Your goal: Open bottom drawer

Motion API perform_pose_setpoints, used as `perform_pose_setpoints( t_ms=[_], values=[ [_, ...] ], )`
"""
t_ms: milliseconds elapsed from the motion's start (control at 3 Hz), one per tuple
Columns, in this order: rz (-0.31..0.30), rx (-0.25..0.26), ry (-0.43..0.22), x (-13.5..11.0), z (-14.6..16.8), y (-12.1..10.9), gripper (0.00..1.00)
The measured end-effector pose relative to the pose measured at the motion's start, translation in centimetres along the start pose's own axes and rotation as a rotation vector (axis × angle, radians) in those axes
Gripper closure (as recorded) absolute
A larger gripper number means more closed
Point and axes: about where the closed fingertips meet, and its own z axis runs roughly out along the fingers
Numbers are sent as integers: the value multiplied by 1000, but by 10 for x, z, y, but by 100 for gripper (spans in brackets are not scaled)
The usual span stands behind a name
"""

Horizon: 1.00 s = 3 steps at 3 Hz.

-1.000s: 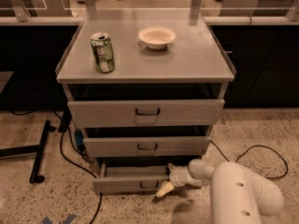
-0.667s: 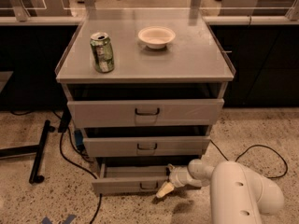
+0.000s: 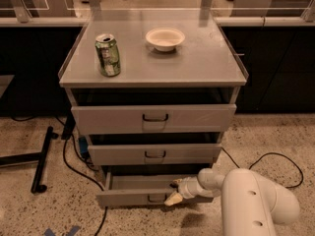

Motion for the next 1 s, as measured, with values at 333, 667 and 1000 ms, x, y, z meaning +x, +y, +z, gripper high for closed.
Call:
perform_pose_setpoints(
  t_ms=[333, 667, 1000],
  values=[
    [6, -10, 30, 12, -4, 11, 66],
    [6, -10, 30, 12, -5, 11, 89],
    [5, -20, 51, 22, -8, 22, 100]
  ],
)
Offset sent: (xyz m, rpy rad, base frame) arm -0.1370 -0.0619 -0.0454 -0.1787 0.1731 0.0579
